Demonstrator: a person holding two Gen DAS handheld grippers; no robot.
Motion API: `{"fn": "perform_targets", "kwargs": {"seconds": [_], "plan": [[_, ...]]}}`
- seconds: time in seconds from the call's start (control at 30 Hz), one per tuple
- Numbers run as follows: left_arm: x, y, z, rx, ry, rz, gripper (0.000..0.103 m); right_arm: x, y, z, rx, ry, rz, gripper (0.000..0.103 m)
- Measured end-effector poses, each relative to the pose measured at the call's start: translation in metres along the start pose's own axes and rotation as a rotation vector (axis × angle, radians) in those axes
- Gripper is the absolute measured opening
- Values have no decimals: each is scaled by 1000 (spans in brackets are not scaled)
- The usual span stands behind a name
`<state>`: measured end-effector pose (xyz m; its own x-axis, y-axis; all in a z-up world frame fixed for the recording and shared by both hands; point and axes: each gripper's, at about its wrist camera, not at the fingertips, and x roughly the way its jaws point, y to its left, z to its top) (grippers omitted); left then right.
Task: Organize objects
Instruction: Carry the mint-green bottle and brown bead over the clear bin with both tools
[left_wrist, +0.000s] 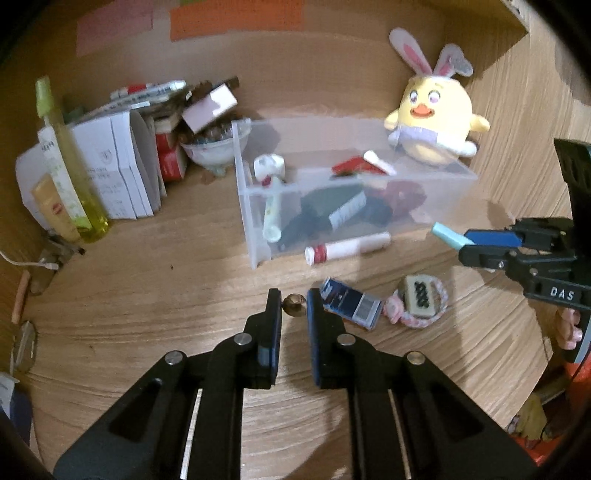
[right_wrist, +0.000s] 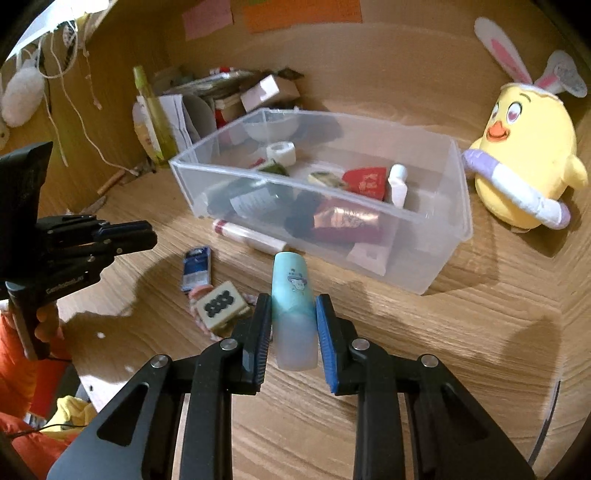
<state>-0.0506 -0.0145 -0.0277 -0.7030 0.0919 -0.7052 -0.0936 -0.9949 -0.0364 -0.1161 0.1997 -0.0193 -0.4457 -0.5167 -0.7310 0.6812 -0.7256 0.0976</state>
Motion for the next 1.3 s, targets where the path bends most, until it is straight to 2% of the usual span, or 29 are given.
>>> {"fn": "perform_targets", "kwargs": {"seconds": [0.4, 0.7, 1.1, 1.3], "plan": [[-28, -7, 21, -11, -109, -21, 13, -40, 12, 12, -23, -122, -8, 22], [-38, -11, 43, -21, -181, -31, 13, -51, 5, 33, -1, -200, -24, 22], [-33, -8, 68, -54, -224, -36, 13, -49, -14, 66, 69, -265, -49, 22], [-21, -3, 80, -73, -211, -35, 13, -34, -23, 82, 95, -258, -78, 22]]}}
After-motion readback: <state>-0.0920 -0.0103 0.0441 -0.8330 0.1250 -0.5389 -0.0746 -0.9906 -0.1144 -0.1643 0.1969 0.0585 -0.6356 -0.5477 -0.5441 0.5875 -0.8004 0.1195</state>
